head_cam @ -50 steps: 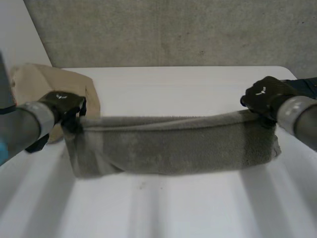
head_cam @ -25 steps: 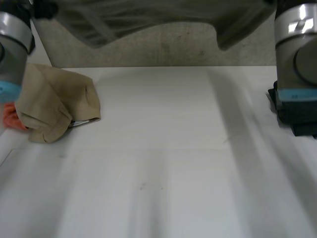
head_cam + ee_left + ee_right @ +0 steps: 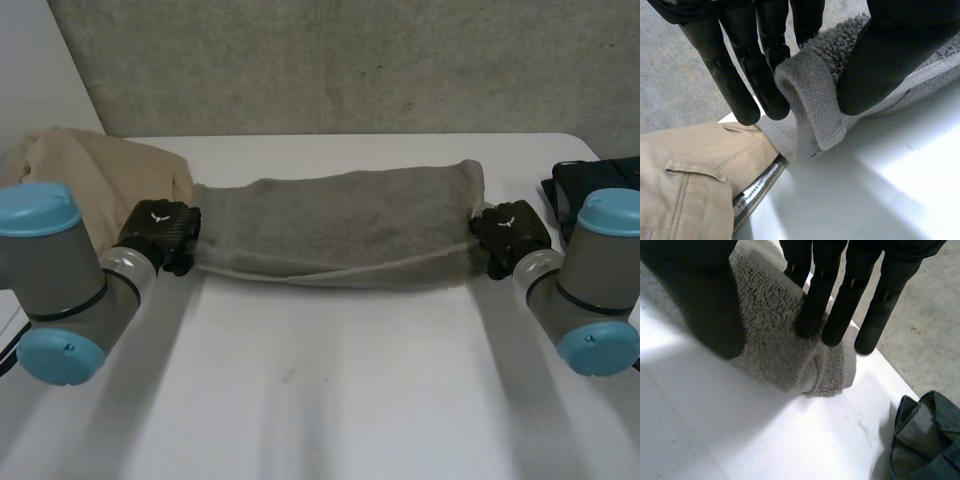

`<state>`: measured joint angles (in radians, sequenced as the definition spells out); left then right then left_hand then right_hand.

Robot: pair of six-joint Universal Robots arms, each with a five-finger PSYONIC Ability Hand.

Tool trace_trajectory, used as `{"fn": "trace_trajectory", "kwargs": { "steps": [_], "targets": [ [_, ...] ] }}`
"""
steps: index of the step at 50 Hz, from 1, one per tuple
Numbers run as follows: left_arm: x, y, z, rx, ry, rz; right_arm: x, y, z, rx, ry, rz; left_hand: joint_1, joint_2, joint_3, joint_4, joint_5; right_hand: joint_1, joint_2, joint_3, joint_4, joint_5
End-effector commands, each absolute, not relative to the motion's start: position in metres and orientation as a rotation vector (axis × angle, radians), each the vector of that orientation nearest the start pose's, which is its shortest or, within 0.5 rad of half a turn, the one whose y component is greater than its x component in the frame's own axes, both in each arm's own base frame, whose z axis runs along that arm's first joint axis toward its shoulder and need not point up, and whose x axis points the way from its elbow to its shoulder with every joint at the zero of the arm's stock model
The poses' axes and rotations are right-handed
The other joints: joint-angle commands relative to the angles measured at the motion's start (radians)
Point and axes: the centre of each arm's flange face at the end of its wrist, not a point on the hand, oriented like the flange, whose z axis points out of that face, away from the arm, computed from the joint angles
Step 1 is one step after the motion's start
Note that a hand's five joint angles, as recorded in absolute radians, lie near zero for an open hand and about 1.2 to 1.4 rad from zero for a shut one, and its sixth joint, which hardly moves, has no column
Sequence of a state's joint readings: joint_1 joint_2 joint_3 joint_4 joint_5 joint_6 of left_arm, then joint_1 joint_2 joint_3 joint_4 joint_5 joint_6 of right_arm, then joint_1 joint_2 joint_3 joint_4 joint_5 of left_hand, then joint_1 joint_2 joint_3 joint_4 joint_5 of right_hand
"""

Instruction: Fold the laundry.

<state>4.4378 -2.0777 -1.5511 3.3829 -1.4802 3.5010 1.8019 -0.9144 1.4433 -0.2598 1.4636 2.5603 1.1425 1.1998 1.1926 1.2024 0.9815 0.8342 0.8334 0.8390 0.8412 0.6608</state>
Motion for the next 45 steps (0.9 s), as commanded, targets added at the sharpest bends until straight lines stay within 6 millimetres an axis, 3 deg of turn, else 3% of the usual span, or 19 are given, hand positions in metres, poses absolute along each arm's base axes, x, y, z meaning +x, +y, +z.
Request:
{"fn": "trace_trajectory", "kwargs": {
  "steps": [1,6,15,19,23,27,34,40,45],
  "targets": [
    [-0.232,-0.321,0.18,0.817,2.302,-2.012,0.216,-0.361,0.156,-0.973,2.311,-1.975,0.254,0.196,0.204,0.194,0.24,-0.21,-0.209,-0.215,-0.217,-0.211],
    [-0.229,-0.318,0.186,0.791,2.315,-2.025,0.205,-0.363,0.177,-0.993,2.346,-1.911,0.254,0.196,0.204,0.194,0.24,-0.345,-0.345,-0.35,-0.352,-0.346],
    [-0.228,-0.312,0.186,0.788,2.342,-2.023,0.195,-0.368,0.209,-1.209,2.439,-1.758,0.254,0.196,0.204,0.194,0.24,-0.322,-0.321,-0.327,-0.329,-0.323],
    [-0.229,-0.31,0.185,0.794,2.35,-2.018,0.197,-0.376,0.209,-1.332,2.429,-1.799,0.254,0.196,0.204,0.194,0.24,-0.126,-0.125,-0.13,-0.133,-0.127],
    [-0.229,-0.309,0.184,0.797,2.354,-2.014,0.193,-0.383,0.208,-1.408,2.469,-1.839,0.254,0.196,0.204,0.194,0.24,-0.26,-0.259,-0.264,-0.267,-0.261],
    [-0.228,-0.307,0.185,0.797,2.354,-2.014,0.189,-0.389,0.209,-1.387,2.491,-1.905,0.254,0.196,0.204,0.194,0.24,-0.223,-0.222,-0.227,-0.23,-0.224],
    [-0.227,-0.307,0.188,0.794,2.349,-2.026,0.191,-0.395,0.212,-1.399,2.344,-2.034,0.254,0.196,0.204,0.194,0.24,-0.269,-0.268,-0.274,-0.276,-0.27],
    [-0.227,-0.308,0.189,0.795,2.344,-2.032,0.196,-0.39,0.205,-1.485,2.245,-2.0,0.254,0.196,0.204,0.194,0.24,-0.384,-0.383,-0.388,-0.391,-0.385],
    [-0.226,-0.309,0.189,0.793,2.344,-2.032,0.183,-0.386,0.203,-1.559,2.314,-1.917,0.254,0.196,0.204,0.194,0.24,-0.378,-0.377,-0.383,-0.385,-0.379]
  ]
}}
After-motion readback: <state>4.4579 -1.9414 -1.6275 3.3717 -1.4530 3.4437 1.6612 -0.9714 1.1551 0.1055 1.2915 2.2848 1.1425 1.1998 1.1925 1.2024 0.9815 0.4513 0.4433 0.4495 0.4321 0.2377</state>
